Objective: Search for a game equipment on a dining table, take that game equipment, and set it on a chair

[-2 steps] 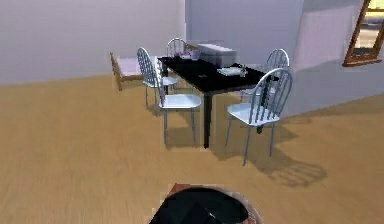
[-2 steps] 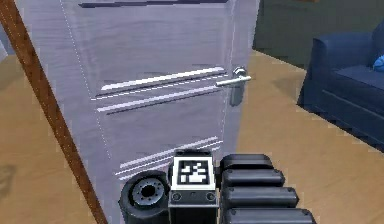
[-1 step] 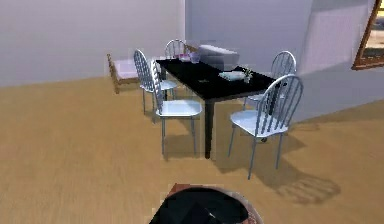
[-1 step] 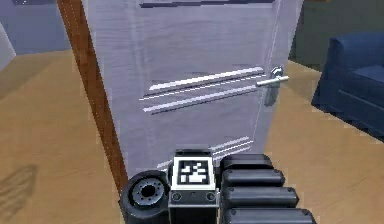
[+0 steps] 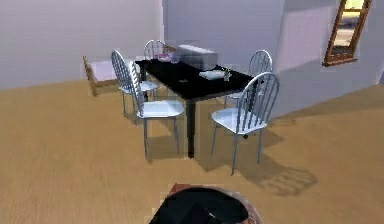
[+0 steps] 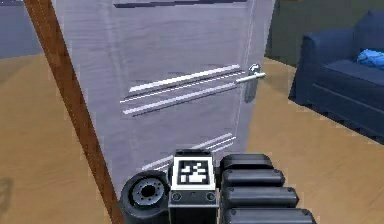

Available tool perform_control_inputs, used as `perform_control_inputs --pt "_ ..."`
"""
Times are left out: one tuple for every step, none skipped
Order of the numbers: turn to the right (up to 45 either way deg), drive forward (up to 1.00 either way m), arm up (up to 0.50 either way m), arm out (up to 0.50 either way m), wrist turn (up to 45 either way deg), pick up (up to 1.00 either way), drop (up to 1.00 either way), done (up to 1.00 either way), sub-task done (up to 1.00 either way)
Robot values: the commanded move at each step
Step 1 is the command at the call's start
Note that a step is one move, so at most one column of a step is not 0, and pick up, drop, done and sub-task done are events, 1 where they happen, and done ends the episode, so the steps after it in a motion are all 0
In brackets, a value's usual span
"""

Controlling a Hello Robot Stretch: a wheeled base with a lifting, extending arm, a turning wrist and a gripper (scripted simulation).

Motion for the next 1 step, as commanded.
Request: perform_control_inputs --pt "0.0 1.00 0.00 0.00 0.0 0.00 0.00 0.00 0.00"
